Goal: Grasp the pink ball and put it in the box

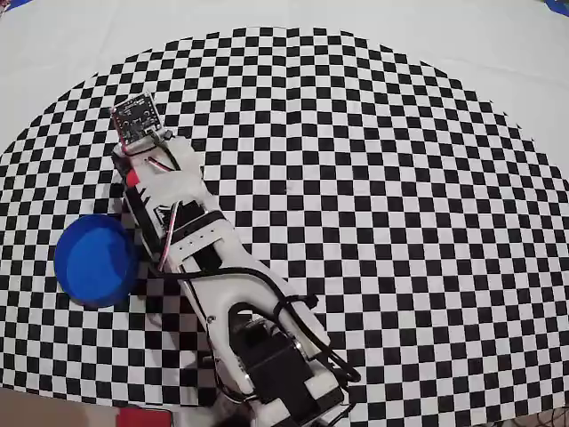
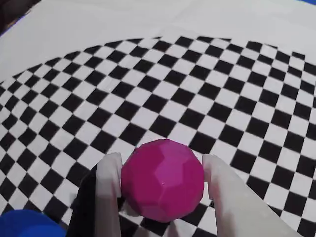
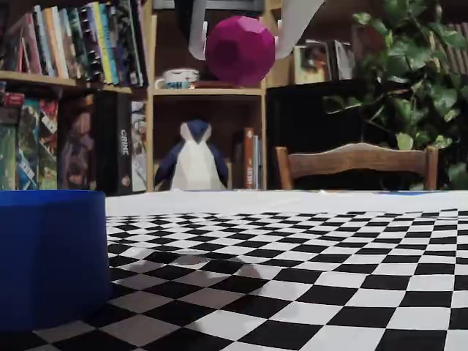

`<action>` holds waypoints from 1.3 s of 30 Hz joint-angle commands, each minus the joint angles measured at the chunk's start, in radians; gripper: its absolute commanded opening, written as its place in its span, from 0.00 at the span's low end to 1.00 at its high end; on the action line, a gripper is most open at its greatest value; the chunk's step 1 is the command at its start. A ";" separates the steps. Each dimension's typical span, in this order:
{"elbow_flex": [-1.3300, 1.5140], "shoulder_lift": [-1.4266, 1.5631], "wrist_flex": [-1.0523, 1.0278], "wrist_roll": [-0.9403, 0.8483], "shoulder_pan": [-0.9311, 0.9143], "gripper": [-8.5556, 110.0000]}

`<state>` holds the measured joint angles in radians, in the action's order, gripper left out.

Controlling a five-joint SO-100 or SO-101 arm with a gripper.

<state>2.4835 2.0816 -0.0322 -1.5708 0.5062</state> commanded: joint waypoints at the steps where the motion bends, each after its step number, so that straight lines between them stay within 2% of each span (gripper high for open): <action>1: -0.002 0.041 -0.002 0.003 0.025 0.07; 39: 0.075 0.101 0.003 0.003 0.189 0.07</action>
<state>2.5602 2.1246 -0.0322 -1.5708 0.6765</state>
